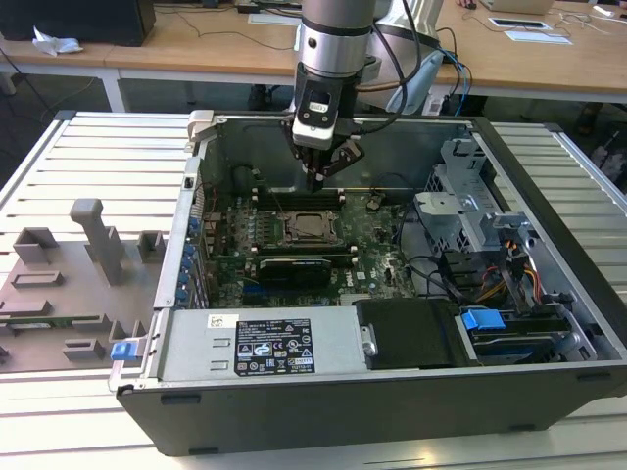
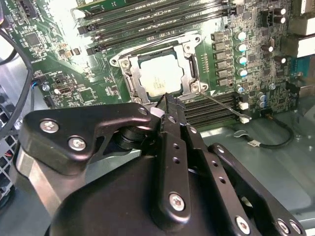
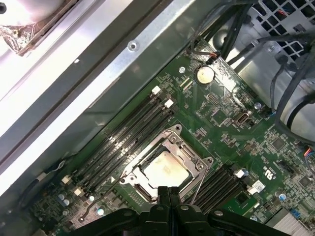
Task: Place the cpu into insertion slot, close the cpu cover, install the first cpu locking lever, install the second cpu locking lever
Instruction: 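Install the first cpu locking lever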
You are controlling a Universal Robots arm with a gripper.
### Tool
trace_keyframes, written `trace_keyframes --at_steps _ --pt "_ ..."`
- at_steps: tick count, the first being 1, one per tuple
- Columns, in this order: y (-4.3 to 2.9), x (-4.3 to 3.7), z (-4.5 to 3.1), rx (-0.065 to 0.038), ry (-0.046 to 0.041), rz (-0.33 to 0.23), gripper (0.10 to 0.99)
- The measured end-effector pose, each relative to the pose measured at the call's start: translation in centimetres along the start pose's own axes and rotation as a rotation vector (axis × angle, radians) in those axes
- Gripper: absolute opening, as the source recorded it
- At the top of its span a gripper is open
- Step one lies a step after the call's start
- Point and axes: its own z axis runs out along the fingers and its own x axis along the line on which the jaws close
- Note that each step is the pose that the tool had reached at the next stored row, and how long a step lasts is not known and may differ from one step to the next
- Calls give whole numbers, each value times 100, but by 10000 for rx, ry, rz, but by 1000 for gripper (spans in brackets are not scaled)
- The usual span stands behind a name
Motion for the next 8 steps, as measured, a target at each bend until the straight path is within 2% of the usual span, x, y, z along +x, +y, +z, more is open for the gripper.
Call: trace_keyframes --at_steps 8 --pt "0 0 0 6 -29 -695 106"
